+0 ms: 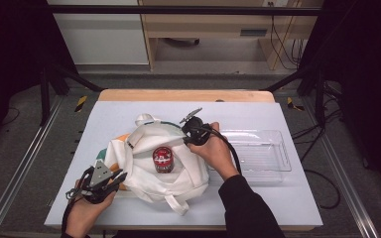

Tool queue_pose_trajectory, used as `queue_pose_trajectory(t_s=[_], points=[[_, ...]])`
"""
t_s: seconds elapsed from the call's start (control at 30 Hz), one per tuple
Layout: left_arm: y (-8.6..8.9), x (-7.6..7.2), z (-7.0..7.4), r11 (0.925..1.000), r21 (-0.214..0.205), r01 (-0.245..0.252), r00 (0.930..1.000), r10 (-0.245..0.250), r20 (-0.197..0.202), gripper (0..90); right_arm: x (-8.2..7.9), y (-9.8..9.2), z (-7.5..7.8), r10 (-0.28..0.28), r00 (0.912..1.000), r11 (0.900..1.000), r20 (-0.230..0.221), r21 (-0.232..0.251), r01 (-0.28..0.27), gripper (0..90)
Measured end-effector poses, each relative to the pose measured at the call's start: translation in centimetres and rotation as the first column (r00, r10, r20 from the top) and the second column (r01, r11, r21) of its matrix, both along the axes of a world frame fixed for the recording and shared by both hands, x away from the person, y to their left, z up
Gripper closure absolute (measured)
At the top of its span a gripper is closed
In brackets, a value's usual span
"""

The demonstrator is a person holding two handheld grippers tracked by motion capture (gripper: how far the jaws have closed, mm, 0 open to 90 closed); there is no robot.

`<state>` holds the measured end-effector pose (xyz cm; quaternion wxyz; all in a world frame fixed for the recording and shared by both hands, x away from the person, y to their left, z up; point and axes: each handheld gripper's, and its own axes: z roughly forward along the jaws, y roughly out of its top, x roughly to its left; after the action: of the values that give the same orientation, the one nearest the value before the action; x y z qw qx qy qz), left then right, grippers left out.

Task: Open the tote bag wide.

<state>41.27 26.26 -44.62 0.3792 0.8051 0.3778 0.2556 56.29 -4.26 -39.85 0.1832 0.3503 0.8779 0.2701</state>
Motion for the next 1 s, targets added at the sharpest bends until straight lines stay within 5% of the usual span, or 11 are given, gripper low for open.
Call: queue_pose_trajectory(t_s=[0.23,0.37,1.0], points=[[0.0,0.0,0.2,0.9984,-0.051,-0.025,0.999,0.027,0.037,56.6,-2.0,-0.7,2.6,-0.002,0.9979,0.9927,0.064,0.12,-0.005,43.7],[0.0,0.1,0.2,0.9963,-0.079,-0.032,0.9981,0.036,0.051,46.8,-3.5,-0.1,3.1,0.027,0.996,0.9895,0.086,0.14,-0.039,35.0],[1.1,0.5,0.4,0.9895,-0.113,-0.091,0.9929,0.099,0.066,15.6,-6.3,3.4,1.5,0.129,0.9877,0.9695,0.089,0.198,-0.144,18.1]])
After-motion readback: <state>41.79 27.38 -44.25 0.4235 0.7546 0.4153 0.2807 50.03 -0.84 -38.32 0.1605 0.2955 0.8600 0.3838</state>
